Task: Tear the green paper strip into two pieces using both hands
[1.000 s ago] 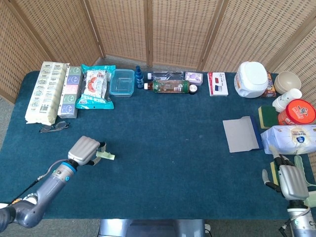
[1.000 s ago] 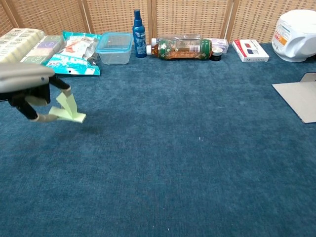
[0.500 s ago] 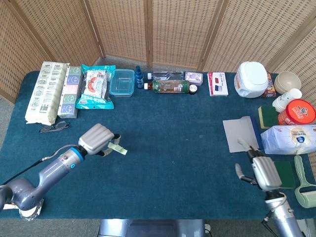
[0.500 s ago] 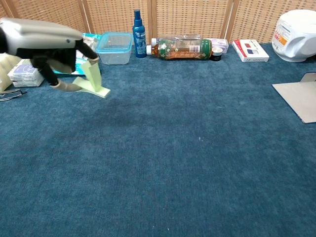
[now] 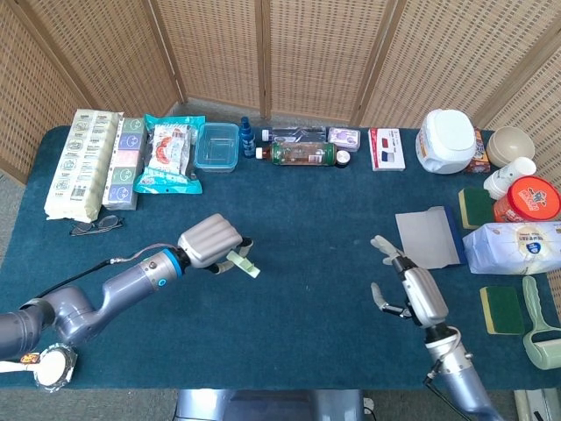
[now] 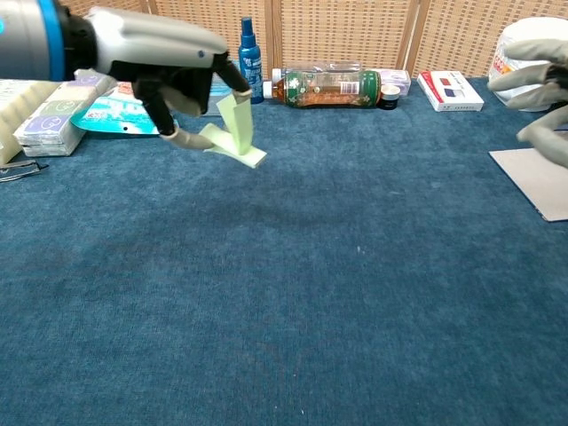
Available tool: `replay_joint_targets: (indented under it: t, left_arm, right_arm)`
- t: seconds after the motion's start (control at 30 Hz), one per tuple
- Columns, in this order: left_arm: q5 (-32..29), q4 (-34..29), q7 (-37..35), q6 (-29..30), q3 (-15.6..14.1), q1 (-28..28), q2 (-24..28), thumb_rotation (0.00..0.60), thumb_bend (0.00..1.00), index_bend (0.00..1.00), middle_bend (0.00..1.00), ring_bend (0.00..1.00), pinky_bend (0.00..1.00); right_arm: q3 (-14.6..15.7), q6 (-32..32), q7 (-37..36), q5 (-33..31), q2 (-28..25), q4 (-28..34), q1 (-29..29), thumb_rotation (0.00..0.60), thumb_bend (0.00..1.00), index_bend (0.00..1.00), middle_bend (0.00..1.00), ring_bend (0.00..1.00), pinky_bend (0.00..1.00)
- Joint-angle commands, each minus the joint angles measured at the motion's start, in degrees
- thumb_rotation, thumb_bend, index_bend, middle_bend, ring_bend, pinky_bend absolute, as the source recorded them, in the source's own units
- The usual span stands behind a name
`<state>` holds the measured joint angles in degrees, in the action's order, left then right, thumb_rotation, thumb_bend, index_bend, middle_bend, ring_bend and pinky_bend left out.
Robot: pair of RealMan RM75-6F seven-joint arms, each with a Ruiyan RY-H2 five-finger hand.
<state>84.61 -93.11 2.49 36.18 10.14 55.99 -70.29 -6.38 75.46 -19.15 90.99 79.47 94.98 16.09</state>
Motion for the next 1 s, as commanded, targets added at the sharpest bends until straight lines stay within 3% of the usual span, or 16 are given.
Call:
replay_joint_targets:
  t: [0.03,0.27,0.33,0.43,0.6,0.77,1.0]
  left_arm:
    - [0.53,0.56,-1.77,-1.79,0.74,2.3,-0.49,0.6,0.46,0.69,1.0,1.0,1.0]
    - [1.15,1.12,-4.1,-3.9,1.28,5.9,-0.86,0.6,0.46,0.69,1.0,1.0,1.0]
    - [1.34,1.03,-4.3,-4.24,1.38,6.84,-0.94,0.6,0.46,0.69,1.0,1.0,1.0]
    - [1.31,0.8,-4.46,-4.64,1.3,7.58,-0.95,0.6,0.46,0.69,1.0,1.0,1.0]
    - [1.29,0.28,-4.26,-4.97,0.98,8.59,-0.92,0.6,0.46,0.69,1.0,1.0,1.0]
    - [0.74,-0.15,-3.38,-4.81,0.65,9.11,-0.64,0.6,0.46,0.69,1.0,1.0,1.0]
    - [-0.59,-0.54,-2.31,-4.89,0.03,9.69,-0.48,0.6,0.46,0.69,1.0,1.0,1.0]
  right_arm:
    - [0.02,-0.4,-1.48,-0.33,2.38,-0.64,0.85,0.509,0.52,0.0,0.19,0.19,0.29]
    - [-0.21,-0.1,-3.56,-0.42,6.04,-1.54,2.07,0.512,0.52,0.0,0.22,0.23,0.29]
    - [-0.12,-0.29,-4.2,-0.38,7.23,-2.31,2.54,0.513,0.52,0.0,0.25,0.29,0.32]
    - [0.04,-0.71,-4.93,-0.31,7.96,-2.92,3.06,0.517,0.52,0.01,0.36,0.46,0.43]
    - [0.33,-1.63,-8.08,0.38,8.56,-3.79,4.32,0.525,0.52,0.01,0.58,0.75,0.7]
    - [0.65,-3.18,-12.56,0.93,8.51,-4.51,5.92,0.509,0.51,0.03,0.72,0.87,0.81]
    - [1.34,-4.8,-16.73,1.09,8.84,-5.05,7.6,0.505,0.49,0.24,0.9,0.99,0.95]
